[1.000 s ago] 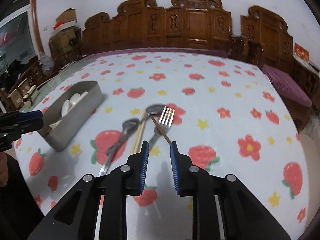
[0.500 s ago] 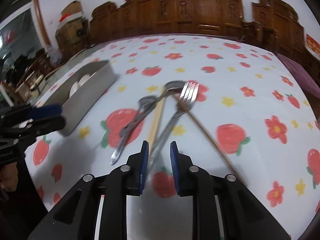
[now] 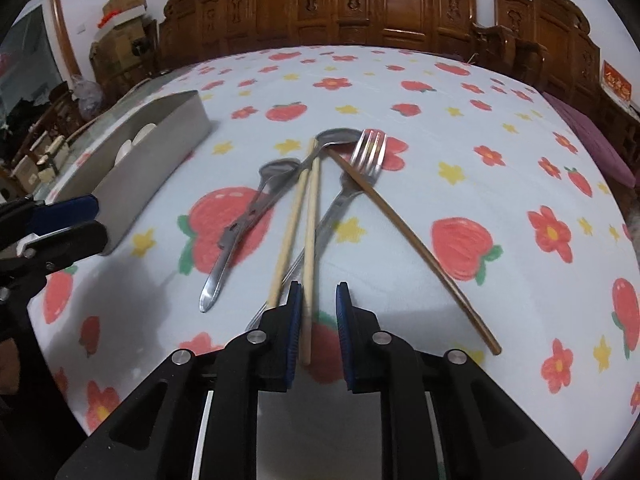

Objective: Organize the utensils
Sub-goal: 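Move the right tool to the cloth and grasp a light wooden chopstick, then lift the chopstick with the right gripper while the left gripper grasps a steel spoon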

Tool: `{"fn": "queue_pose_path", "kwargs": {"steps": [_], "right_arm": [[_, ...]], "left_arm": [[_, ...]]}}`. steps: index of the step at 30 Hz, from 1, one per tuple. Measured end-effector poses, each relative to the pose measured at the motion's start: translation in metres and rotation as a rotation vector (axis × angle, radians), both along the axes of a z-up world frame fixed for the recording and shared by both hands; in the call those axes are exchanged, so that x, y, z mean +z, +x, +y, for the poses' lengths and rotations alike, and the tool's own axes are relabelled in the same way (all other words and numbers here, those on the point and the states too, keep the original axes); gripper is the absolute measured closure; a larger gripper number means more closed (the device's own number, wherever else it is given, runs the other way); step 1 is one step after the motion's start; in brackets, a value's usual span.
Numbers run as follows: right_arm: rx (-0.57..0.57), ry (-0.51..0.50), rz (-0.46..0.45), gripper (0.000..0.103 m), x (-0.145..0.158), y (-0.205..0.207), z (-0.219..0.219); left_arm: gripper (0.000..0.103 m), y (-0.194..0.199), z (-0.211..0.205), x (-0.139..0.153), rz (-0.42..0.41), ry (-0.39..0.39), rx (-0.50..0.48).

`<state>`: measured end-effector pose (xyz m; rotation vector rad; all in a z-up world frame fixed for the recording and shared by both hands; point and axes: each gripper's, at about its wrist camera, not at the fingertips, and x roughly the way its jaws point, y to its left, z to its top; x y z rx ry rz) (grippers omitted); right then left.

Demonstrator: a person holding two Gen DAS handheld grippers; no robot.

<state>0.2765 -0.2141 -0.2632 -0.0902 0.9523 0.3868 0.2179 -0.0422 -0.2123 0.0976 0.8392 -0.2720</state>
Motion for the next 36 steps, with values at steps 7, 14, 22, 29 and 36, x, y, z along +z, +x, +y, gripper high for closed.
{"fn": "queue_pose_path", "kwargs": {"steps": [7,14,22,29,36], "right_arm": [[0.015,-0.025,0.006,0.097,0.001,0.001,0.001],[-0.004,0.019,0.001,0.097,0.023,-0.019,-0.017],[-0.052,0.078,-0.054,0.097,0.043,-0.038,-0.041],[-0.073,0.081,-0.078,0.097,0.041,-0.033,-0.046],[-0.099,0.073,-0.077,0.097,0.036,-0.029,-0.052]], "left_arm": [[0.067,0.000,-0.002,0.002,-0.001,0.002,-0.012],[0.067,0.005,-0.017,-0.004,-0.004,0.015,-0.034],[0.067,0.012,-0.027,-0.013,0.006,0.009,-0.044],[0.067,0.024,-0.033,-0.023,0.042,-0.021,-0.048],[0.068,0.035,-0.050,-0.039,0.081,-0.026,-0.062]]}}
